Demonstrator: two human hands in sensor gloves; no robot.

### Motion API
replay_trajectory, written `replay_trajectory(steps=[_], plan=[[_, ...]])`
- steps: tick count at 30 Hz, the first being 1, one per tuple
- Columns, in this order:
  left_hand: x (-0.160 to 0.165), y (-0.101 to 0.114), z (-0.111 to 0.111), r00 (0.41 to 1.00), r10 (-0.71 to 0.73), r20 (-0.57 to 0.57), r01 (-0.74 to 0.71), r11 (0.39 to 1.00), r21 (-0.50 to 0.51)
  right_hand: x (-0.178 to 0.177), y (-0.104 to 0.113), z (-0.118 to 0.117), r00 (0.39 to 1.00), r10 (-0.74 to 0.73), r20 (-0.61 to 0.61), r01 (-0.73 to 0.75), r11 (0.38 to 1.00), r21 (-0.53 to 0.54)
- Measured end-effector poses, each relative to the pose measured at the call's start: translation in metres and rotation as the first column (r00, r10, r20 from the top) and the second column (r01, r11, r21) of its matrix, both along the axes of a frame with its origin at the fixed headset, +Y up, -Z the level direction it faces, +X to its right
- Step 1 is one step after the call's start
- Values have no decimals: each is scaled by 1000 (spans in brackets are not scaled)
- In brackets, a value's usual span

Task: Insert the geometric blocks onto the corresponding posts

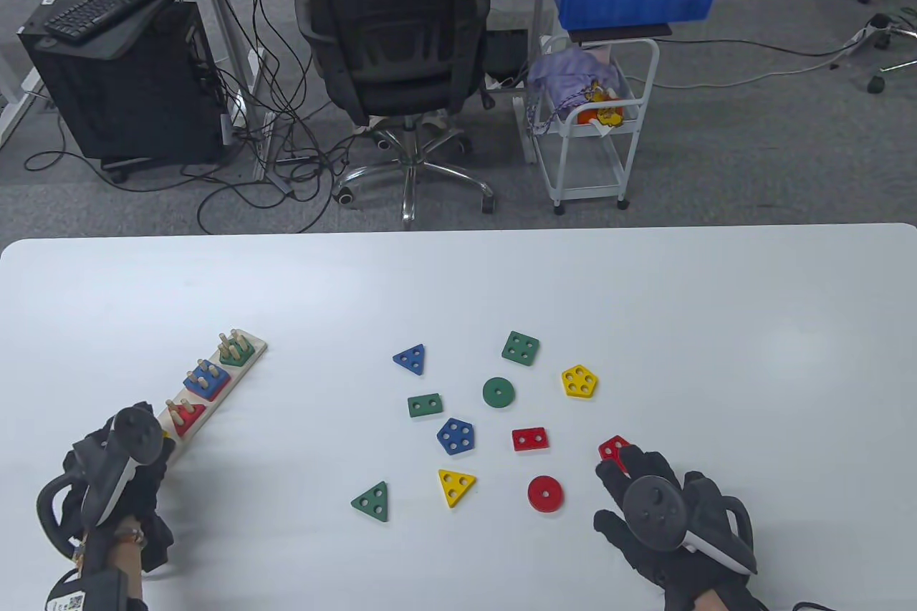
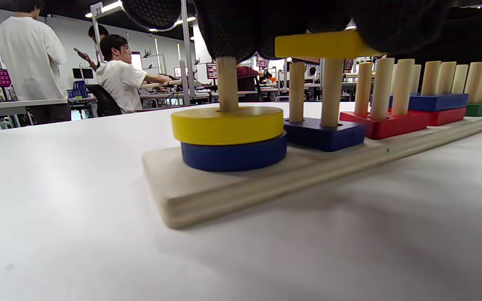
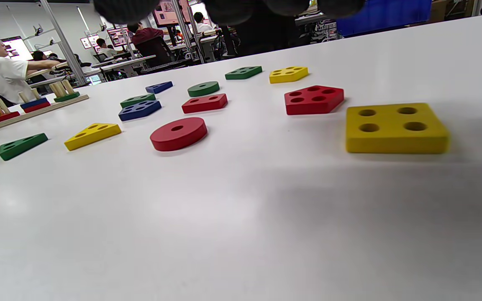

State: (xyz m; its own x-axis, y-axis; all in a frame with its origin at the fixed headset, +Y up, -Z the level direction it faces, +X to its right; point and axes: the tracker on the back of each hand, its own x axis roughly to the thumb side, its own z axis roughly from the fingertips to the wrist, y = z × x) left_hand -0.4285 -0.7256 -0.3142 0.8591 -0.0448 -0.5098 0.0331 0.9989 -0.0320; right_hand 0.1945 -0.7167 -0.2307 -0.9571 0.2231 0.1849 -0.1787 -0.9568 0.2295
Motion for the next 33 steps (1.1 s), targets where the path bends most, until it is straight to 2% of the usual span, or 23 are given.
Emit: replay_trajectory(steps=[11, 16, 20, 23, 27, 32, 33], plan=[[4, 0, -4, 999, -36, -39, 36, 999, 10, -1, 0, 0, 1000, 3, 0, -3, 1000, -12], [3, -3, -4, 998, -46, -42, 45, 999, -21, 0, -1, -1, 1000, 2, 3, -2, 1000, -12], [9, 4, -3, 1000, -21, -17, 21, 1000, 23, 0, 0, -1, 1000, 2, 2, -2, 1000, -11], [29, 14, -4, 996, 31, 81, -35, 998, 51, 0, 0, -1, 1000, 1, -1, -1, 1000, -5], [72, 22, -5, 968, 42, 248, -57, 997, 54, 0, 0, -1, 1000, 1, -3, -1, 1000, -3], [135, 19, -1, 875, 46, 481, -35, 999, -31, 0, 0, -1, 1000, -2, -4, 2, 1000, 1], [149, 15, 2, 828, 82, 554, -39, 995, -88, 0, 0, 0, 1000, -3, -4, 3, 1000, 0]])
